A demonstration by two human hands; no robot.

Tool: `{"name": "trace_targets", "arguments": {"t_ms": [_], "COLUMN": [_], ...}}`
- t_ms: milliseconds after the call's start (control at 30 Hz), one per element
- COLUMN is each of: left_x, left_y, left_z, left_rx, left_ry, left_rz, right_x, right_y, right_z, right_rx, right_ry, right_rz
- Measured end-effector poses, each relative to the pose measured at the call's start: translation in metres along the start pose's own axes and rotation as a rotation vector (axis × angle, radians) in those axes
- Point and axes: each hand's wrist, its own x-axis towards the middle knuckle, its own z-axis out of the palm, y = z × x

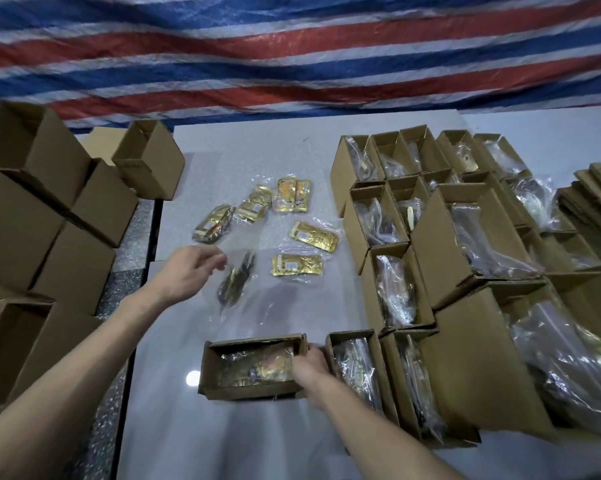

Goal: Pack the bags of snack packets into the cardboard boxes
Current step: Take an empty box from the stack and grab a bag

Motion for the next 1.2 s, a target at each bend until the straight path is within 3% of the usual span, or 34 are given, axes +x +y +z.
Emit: {"name": "trace_targets", "arguments": {"t_ms": [167, 367, 600, 933, 1200], "left_x": [-0.022, -0.056, -0.084, -0.110, -0.112], "left_y": [0.014, 0.045, 0.059, 0.051, 0.039], "left_z": [-0.017, -0.031, -0.025, 0.002, 0.029], "left_rx": [0.134, -0.059, -0.292, -0.433, -0.373], "left_ry": [-0.088, -0.015, -0.019, -0.105, -0.179], "left_rz": [0.140, 0.334, 0.254, 0.157, 0.203], "right_x": [-0.004, -0.004, -0.004, 0.004, 0.005], "right_y": [-0.001, -0.002, -0.003, 0.002, 0.008], "right_z": [-0.001, -0.006, -0.007, -0.006, -0.004], "right_rx": [-0.024, -0.075, -0.033, -0.005, 0.021], "right_ry": [0.015, 0.018, -0.017, -0.006, -0.002], "right_rz": [0.014, 0.017, 0.014, -0.028, -0.023]}}
